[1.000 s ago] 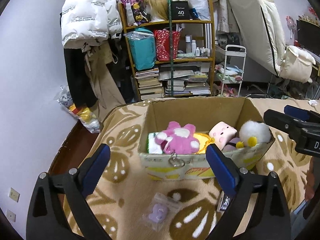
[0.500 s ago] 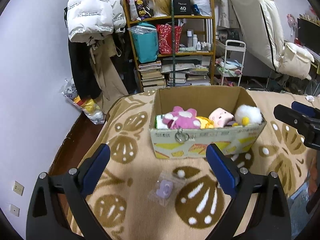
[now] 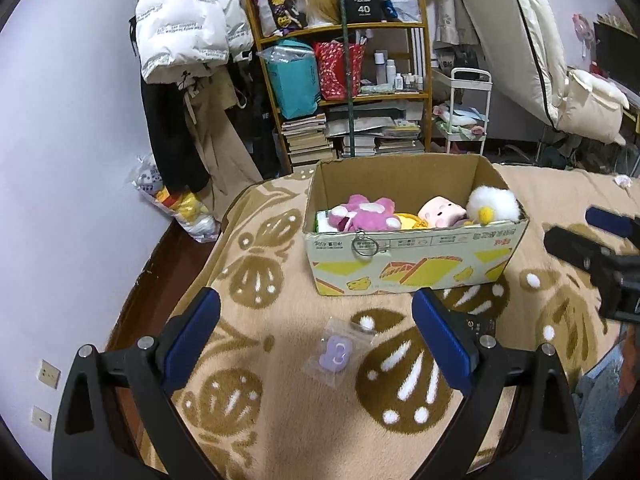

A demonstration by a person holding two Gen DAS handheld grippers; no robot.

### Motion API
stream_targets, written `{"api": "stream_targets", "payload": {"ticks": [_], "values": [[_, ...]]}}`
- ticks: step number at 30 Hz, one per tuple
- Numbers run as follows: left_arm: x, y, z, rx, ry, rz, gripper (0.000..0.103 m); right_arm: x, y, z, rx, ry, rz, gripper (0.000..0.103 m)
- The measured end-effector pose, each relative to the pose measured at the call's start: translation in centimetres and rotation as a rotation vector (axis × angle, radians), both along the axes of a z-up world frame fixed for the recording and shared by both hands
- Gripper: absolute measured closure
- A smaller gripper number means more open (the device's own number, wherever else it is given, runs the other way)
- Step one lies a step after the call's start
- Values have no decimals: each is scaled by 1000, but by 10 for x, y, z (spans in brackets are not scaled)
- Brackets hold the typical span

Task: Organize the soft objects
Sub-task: 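Move left tool toward bagged purple toy while right tool approaches black tissue pack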

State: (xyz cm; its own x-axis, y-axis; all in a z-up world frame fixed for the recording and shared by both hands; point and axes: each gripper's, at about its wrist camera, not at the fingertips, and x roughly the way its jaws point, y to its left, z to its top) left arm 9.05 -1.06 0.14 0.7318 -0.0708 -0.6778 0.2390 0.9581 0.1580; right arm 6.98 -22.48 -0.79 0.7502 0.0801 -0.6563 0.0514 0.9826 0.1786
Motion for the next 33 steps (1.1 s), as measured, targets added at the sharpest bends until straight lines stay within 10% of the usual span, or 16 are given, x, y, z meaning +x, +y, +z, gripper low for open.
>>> {"api": "stream_targets", "payload": {"ticks": [33], "values": [[64, 10, -83, 1, 310, 42, 8, 50, 26, -78, -61, 273, 117, 0]]}}
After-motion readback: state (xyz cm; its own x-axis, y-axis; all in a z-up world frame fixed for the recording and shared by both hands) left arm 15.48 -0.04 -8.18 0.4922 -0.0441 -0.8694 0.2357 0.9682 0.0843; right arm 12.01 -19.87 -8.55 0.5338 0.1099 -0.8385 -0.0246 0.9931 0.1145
